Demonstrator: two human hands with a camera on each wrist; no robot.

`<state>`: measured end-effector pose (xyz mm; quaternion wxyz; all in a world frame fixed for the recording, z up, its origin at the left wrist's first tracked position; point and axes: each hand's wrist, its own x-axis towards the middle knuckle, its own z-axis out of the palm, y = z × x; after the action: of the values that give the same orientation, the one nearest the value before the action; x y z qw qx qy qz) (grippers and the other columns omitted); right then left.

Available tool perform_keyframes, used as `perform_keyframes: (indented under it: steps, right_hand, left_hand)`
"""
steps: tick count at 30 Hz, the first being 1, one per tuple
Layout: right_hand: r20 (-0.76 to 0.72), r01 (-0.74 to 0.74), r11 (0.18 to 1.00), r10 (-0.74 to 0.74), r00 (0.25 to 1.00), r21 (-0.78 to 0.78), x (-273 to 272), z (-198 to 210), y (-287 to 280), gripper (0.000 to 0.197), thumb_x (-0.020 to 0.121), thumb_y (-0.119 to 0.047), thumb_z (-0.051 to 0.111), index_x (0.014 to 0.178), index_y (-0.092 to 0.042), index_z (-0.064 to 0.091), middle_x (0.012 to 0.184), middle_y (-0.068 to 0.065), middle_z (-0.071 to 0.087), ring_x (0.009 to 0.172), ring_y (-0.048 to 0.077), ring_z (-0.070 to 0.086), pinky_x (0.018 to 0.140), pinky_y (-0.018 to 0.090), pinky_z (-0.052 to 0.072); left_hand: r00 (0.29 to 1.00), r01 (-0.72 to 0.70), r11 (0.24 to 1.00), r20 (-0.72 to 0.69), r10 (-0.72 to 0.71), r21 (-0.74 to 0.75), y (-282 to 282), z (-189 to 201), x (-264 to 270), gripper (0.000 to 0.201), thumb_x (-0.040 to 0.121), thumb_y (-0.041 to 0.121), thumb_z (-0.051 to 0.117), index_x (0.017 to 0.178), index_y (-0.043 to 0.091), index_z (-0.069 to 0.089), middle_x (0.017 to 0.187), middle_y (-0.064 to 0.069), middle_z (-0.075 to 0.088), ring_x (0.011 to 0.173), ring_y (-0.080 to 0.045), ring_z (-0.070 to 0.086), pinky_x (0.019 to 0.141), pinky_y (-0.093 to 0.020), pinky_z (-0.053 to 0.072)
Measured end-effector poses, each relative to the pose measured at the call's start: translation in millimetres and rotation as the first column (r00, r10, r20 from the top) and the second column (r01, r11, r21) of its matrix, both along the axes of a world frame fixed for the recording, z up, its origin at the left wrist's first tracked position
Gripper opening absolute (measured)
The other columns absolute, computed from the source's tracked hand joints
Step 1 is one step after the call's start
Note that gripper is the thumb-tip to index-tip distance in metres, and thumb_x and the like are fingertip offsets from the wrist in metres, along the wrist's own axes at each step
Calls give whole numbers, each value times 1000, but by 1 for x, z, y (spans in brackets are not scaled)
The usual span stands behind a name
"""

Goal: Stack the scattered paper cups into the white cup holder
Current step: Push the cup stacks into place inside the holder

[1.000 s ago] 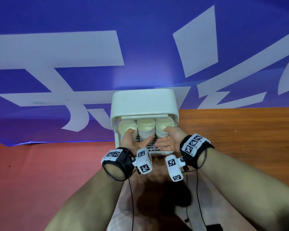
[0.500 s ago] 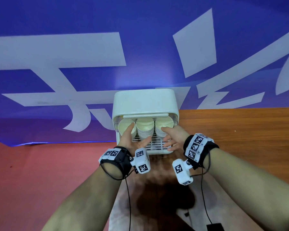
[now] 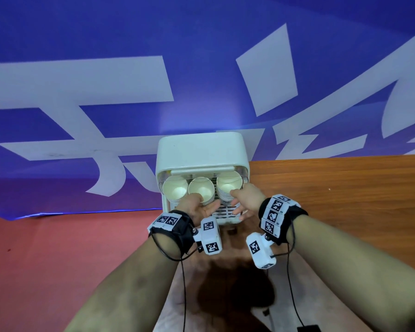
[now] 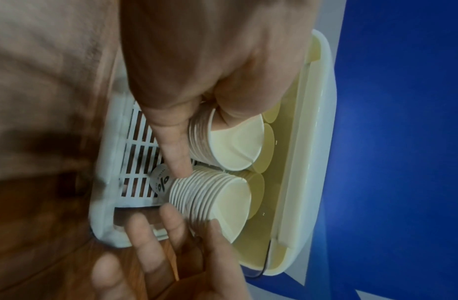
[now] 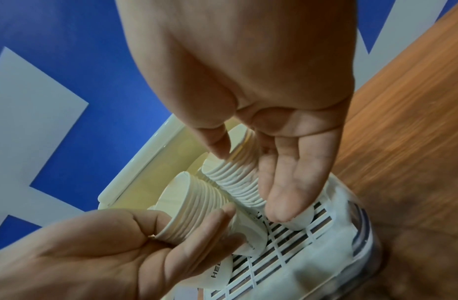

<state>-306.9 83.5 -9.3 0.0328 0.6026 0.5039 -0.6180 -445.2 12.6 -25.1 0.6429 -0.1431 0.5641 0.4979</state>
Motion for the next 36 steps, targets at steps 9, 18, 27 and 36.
perform_keyframes:
  steps: [9, 18, 27, 36]
  right_hand:
    - [-61, 39, 999, -41, 997, -36, 3, -2, 4, 25, 100, -23, 44, 118, -6, 45, 109, 14, 61, 83, 29, 66, 63, 41, 57]
    - [-50, 32, 999, -33, 998, -15, 4, -4, 0, 35, 97, -25, 47, 128, -9, 44, 111, 12, 59, 87, 32, 66, 70, 44, 57]
    - [-84, 39, 999, -39, 996, 1, 9, 0, -3, 37, 96, -21, 45, 131, -8, 43, 119, 11, 56, 94, 30, 68, 65, 40, 58]
    - [356, -395, 726, 217, 909, 563, 16, 8, -7, 13, 84, -30, 50, 84, -17, 53, 79, 3, 65, 71, 24, 63, 58, 32, 49]
  left_hand:
    - [997, 72, 997, 0, -72, -18, 11, 0, 1, 28, 100, 15, 41, 124, 10, 28, 108, -28, 51, 106, -41, 60, 99, -50, 48]
    - [990, 65, 993, -117, -77, -101, -26, 0, -20, 53, 88, 42, 61, 125, 12, 40, 119, -20, 49, 104, -38, 60, 80, -49, 56]
    - [917, 7, 991, -394, -60, -135, -31, -2, -36, 25, 98, 27, 45, 114, 8, 46, 89, -15, 56, 76, -29, 60, 77, -43, 56]
    - [918, 97, 984, -369, -147, -151, -36, 0, -37, 27, 97, 35, 45, 89, 11, 51, 94, -14, 62, 83, -33, 61, 93, -54, 50]
